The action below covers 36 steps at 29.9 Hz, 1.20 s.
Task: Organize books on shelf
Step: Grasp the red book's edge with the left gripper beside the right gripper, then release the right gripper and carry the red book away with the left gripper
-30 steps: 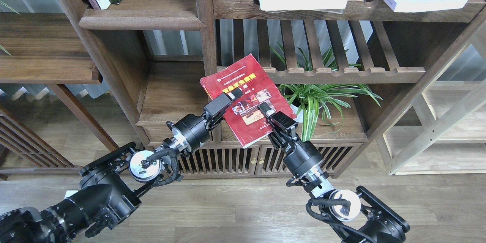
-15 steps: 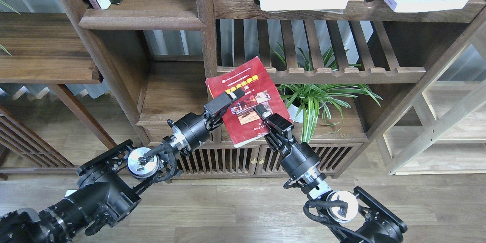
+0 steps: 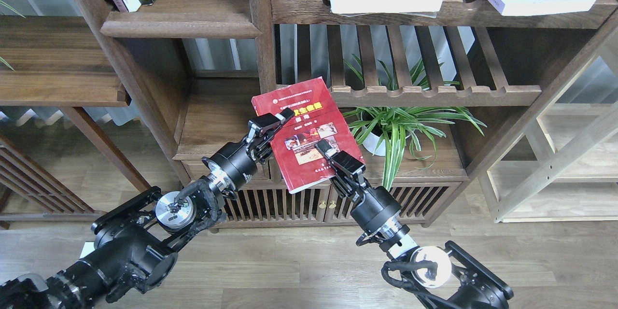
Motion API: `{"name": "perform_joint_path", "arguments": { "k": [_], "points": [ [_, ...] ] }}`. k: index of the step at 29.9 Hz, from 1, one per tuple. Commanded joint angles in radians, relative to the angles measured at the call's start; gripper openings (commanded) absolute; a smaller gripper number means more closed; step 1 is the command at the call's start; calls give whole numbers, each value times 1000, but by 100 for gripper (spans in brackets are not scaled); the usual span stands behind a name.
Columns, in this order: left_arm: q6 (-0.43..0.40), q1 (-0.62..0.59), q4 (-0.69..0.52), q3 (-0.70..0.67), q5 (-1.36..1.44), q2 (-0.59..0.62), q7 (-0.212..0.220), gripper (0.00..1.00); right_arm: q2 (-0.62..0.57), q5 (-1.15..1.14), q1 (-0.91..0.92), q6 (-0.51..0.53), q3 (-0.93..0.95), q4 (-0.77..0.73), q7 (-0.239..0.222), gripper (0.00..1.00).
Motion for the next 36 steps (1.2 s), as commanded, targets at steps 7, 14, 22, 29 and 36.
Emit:
{"name": "perform_joint_path", "arguments": {
  "k": [7, 14, 22, 29, 36],
  "points": [
    [0, 2, -4, -4, 0, -1, 0, 2, 7, -41, 3, 0, 7, 3, -1, 56],
    [0, 12, -5, 1, 2, -1, 3, 0, 7, -47, 21, 0, 10, 3, 0, 65],
    [0, 14, -10, 7, 29, -1, 9, 0, -1, -49, 24, 0, 68, -1, 0, 74],
    [0, 22, -28, 5, 34, 45, 8, 0, -22, -50, 30, 0, 114, -4, 0, 79],
    [0, 58, -96, -9, 34, 139, 0, 0, -27, -50, 36, 0, 122, -16, 0, 82]
  ]
}}
